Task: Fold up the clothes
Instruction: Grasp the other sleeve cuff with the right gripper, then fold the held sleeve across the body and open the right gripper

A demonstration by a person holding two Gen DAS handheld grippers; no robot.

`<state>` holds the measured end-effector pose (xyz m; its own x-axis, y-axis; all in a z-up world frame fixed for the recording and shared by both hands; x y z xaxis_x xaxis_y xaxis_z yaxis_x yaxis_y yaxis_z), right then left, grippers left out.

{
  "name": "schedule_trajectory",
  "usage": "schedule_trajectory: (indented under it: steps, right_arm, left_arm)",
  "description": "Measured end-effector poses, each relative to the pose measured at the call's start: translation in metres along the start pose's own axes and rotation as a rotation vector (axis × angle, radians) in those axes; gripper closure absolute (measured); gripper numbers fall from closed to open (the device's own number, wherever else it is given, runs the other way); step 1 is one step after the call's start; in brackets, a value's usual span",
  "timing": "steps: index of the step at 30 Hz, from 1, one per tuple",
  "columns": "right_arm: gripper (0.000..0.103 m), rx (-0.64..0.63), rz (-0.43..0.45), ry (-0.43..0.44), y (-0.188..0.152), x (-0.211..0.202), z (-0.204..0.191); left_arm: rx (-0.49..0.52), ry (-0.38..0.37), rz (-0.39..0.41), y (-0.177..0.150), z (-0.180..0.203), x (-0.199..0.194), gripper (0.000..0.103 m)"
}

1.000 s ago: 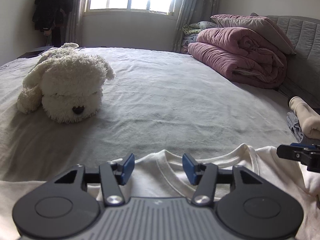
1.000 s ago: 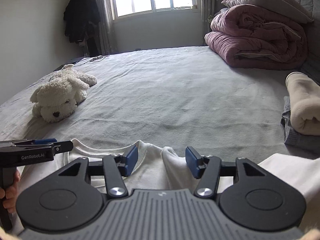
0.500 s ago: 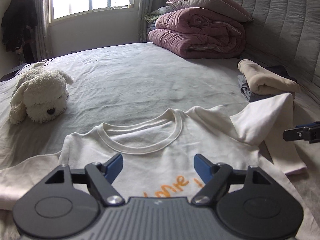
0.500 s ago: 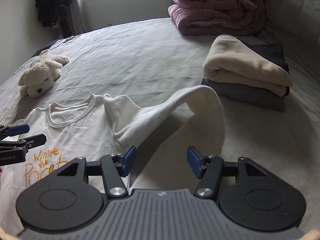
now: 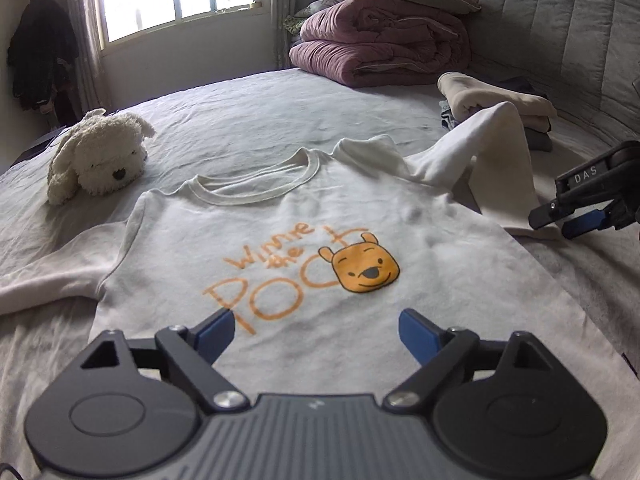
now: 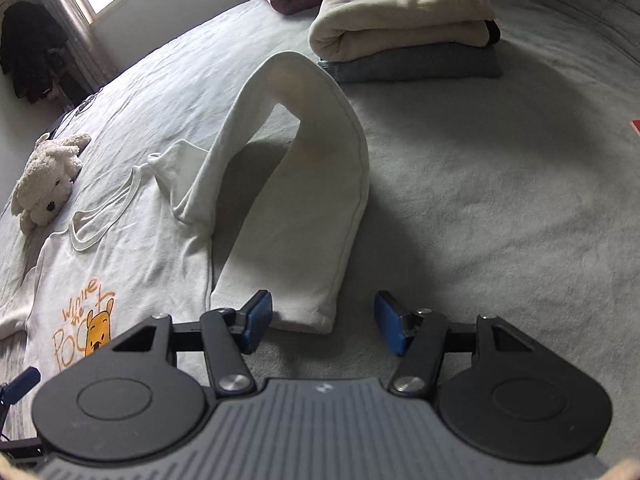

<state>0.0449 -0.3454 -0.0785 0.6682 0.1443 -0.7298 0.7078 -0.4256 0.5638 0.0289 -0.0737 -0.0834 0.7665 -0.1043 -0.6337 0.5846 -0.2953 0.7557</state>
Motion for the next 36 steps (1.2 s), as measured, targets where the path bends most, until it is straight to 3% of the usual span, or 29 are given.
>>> schedule_trajectory:
  steps: [4,6,11,13,18,26,36]
  right_arm:
    - [0.041,-0.047,0.025,-0.028,-0.002,0.005,-0.008]
    - [0.046,-0.083,0.038,-0.036,-0.003,0.007,-0.012]
    - [0.083,-0.188,0.063,-0.060,-0.004,0.016,-0.021]
    - [0.093,-0.216,0.064,-0.062,-0.001,0.017,-0.019]
    - [0.095,-0.222,0.068,-0.078,0.008,0.011,-0.008]
    - [0.095,-0.269,0.175,-0.245,0.029,-0.015,0.026]
    - [0.096,-0.354,0.381,-0.511,0.074,-0.046,0.072]
  left_arm:
    - [-0.003,-0.084,0.010,0.004,0.015,-0.008,0.013]
    - [-0.010,-0.098,0.027,0.007,0.018,-0.012,0.012]
    - [-0.096,-0.143,0.006,0.012,0.012,-0.007,0.012]
    - [-0.107,-0.140,-0.003,0.012,0.010,-0.004,0.012]
    - [-0.102,-0.116,-0.004,0.011,0.005,-0.001,0.012]
    - [-0.102,-0.134,-0.009,0.011,0.010,0.002,0.012]
    - [-0.118,-0.148,-0.009,0.010,0.015,0.007,0.012]
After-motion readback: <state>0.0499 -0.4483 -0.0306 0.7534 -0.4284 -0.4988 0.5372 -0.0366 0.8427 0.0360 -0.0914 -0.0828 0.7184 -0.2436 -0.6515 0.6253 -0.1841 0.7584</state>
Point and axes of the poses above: each gripper's, at about its wrist camera, not at the fingertips, and x roughly the way its jaws point, z to its right, y to its top, the point moved 4 cm from there along x, roughly the way its jaws point, and after that the axes turned 8 degrees about y, right-handed, at the moved point
